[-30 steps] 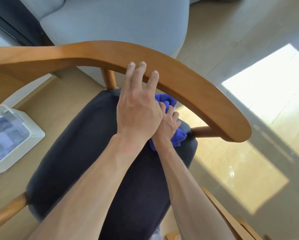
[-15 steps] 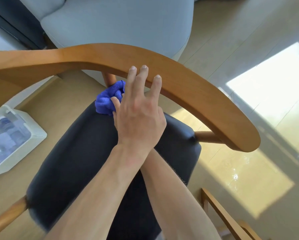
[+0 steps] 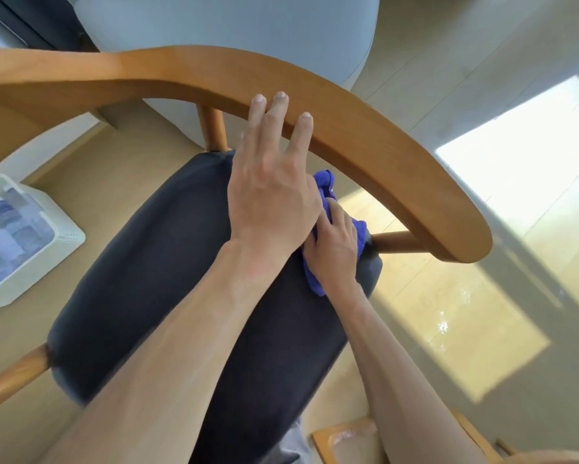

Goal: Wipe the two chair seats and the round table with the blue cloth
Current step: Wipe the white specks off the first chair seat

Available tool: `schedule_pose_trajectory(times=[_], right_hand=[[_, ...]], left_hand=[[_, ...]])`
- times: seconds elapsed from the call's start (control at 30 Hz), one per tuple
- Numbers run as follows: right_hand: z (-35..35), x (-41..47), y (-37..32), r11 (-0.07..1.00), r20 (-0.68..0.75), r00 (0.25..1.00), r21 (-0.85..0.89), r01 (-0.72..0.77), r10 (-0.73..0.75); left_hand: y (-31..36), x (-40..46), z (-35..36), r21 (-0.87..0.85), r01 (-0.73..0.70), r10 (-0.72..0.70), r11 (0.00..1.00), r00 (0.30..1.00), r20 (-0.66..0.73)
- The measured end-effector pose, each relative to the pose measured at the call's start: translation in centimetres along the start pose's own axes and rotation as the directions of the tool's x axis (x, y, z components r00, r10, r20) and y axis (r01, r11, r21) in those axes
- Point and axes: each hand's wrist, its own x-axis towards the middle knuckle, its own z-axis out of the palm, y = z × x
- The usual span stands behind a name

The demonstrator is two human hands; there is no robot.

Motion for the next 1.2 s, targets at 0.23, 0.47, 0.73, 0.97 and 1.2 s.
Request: schedule_pose_trajectory(times=[0.23,0.47,0.73,0.97,1.2], right_hand=[[-3.3,-5.7,7.5,0.999,0.079,0.996,0.030,0.045,-0.047],[-3.2,-11.5,7.9,0.931,0.015,0.961,0.245,-0.270,0.274],[-1.6,-14.3,3.7,0.884,-0.099,0.907,0.290,-0.367,0.409],[-0.4,-20.5,0.7,0.844,-0.048,0.879,0.309,-0.439,0.475],[1.1,-27.5,-3.1,0.770,0.023,0.822,0.336,-0.542,0.569]], left_hand=[[0.2,-0.2,0.1,0.005,0.015,-0.015,1.000,0.999,0.035],[1.0,-0.2,0.7,0.014,0.069,-0.069,0.998,0.997,0.039],[1.2,-0.2,0.3,0.065,0.074,-0.080,0.995,0.993,0.089],[1.8,-0.7,-0.2,0.118,0.088,-0.108,0.989,0.978,0.176],[2.1,-5.8,-0.5,0.106,0.058,-0.083,0.993,0.964,0.254]])
